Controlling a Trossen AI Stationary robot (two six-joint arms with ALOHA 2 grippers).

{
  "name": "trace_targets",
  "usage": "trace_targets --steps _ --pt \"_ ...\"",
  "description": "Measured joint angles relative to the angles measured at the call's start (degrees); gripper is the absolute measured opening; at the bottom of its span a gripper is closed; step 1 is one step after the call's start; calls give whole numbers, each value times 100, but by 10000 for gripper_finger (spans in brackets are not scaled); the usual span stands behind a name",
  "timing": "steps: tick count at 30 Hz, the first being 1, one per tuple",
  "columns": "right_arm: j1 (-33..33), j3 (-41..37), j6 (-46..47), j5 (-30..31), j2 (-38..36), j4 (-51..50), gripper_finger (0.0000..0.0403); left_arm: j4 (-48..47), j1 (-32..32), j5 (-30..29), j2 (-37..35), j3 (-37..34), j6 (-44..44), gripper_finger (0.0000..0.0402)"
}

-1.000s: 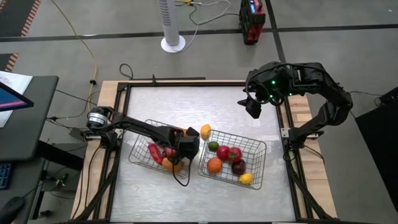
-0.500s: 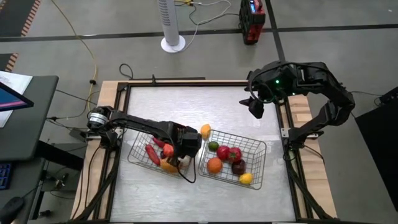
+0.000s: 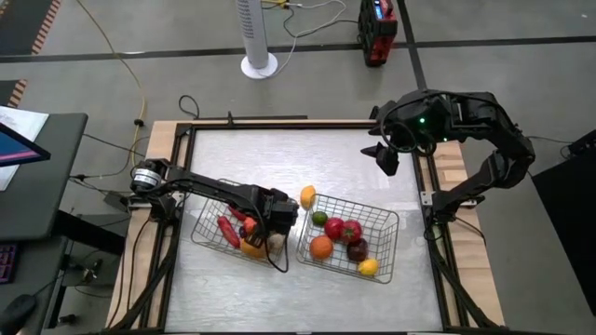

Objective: Sort produce into baskets
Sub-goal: Put the left lemon into the right wire basket

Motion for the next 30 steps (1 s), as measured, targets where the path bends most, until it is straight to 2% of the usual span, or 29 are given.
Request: trace_targets --steps 4,6,11,16,19,30 --pt "0 0 205 0 0 2 302 185 42 73 -15 -126 194 274" --pt "0 0 304 0 2 0 302 291 46 -84 -15 -201 423 298" --pt "0 0 497 0 2 4 302 440 44 -360 -13 -295 997 326" --pt "29 0 668 160 2 4 302 537 62 -234 -13 -295 1381 319" --pt "116 0 712 319 2 4 302 642 126 76 -15 -329 1503 306" --pt "323 0 802 502 2 7 302 1175 153 104 -52 -833 2134 234"
